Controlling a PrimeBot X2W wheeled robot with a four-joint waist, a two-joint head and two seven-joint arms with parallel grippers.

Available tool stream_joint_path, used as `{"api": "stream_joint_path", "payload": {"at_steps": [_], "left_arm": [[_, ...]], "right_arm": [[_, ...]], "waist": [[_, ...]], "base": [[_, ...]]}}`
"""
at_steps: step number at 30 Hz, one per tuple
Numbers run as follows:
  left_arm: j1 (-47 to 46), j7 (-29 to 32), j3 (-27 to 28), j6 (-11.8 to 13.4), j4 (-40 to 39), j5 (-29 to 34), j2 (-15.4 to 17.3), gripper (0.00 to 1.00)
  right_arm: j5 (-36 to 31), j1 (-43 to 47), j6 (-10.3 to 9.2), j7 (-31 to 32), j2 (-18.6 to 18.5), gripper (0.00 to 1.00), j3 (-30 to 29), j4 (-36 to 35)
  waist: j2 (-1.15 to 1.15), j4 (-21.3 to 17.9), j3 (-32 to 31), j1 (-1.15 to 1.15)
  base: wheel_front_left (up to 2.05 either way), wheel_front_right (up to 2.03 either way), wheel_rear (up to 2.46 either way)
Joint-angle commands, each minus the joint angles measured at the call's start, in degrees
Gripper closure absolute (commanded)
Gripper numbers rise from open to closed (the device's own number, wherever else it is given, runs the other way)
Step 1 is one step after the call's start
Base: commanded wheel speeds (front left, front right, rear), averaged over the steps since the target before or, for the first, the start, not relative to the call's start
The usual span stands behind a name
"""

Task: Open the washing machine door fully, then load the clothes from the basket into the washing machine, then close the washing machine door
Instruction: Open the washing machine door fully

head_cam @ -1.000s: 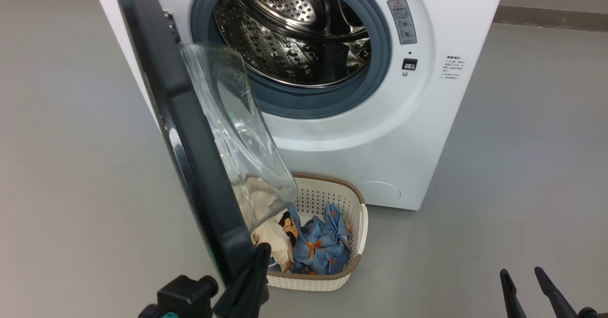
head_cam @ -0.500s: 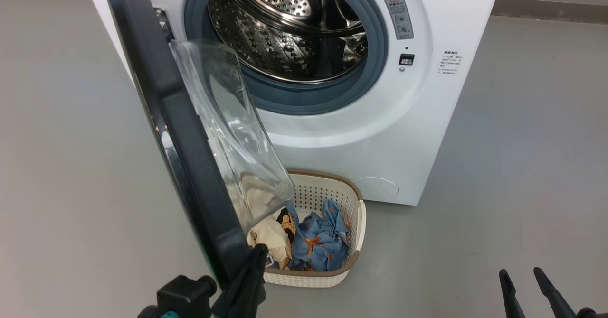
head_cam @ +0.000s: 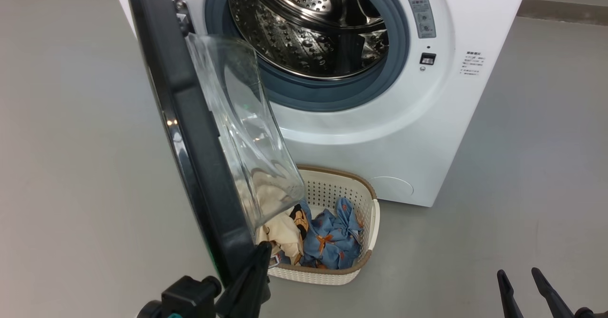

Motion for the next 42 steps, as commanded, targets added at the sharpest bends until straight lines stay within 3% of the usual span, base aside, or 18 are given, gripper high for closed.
{"api": "stream_joint_path", "payload": {"at_steps": [1, 25, 42], "left_arm": [[-3.0, -0.7, 2.8, 1.2, -1.3, 0.6, 0.2, 1.00], [-3.8, -1.3, 4.2, 3.2, -0.7, 1.4, 1.2, 1.00], [-5.3, -5.1, 13.8, 7.1, 5.9, -0.3, 3.3, 1.00]], "right_arm": [[0.6, -1.6, 0.09, -0.7, -1.0, 0.00, 1.6, -1.2], [0.9, -2.4, 0.09, -0.7, -1.5, 0.00, 1.7, -0.7], [1.5, -2.3, 0.09, -0.7, -2.6, 0.00, 2.1, -0.6]], "waist": [[0.00, 0.3, 0.1, 0.00], [0.00, 7.4, 1.3, 0.00], [0.00, 9.1, 1.1, 0.00]], "base": [[0.00, 0.00, 0.00], [0.00, 0.00, 0.00], [0.00, 0.00, 0.00]]}}
